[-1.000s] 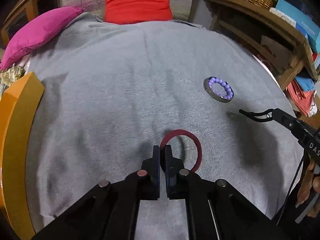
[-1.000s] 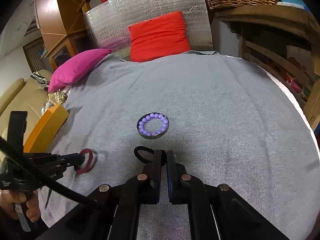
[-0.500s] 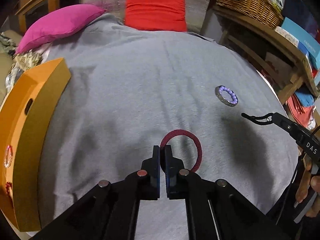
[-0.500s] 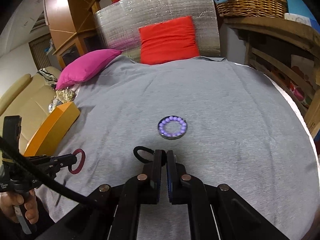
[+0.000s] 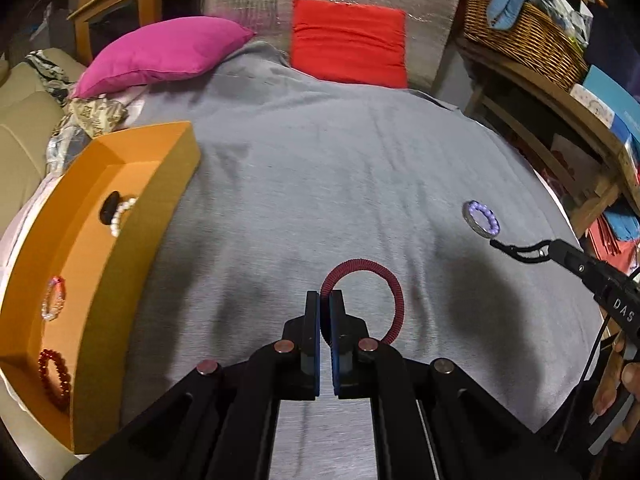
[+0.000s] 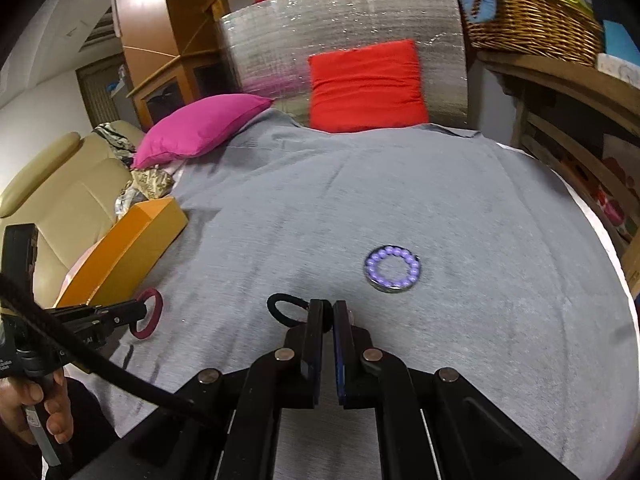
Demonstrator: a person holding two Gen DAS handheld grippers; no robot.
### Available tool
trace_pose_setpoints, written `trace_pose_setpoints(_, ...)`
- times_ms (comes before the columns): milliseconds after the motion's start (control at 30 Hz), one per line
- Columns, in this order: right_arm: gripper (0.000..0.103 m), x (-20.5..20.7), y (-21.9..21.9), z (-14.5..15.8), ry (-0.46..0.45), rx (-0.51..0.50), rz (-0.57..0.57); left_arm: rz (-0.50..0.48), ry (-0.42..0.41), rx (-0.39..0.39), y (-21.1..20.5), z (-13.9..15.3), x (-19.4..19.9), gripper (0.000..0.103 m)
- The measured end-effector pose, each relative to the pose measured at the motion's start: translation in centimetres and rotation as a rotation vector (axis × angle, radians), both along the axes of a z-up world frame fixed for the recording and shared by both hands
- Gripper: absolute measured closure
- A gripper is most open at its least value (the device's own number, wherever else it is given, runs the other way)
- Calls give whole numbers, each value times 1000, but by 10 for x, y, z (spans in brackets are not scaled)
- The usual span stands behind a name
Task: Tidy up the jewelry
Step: 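Carry the dark red ring and black hair tie over the orange box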
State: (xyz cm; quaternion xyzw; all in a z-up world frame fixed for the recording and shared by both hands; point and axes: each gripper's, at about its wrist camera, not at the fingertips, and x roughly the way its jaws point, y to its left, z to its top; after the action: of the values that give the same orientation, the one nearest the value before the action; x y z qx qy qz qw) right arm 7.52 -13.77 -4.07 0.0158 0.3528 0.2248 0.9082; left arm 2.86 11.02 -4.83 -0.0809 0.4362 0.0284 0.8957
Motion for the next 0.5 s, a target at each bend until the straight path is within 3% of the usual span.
trace_pose_setpoints(500, 98, 6, 56, 10, -16, -36, 98, 120, -33, -19, 56, 14, -19, 99)
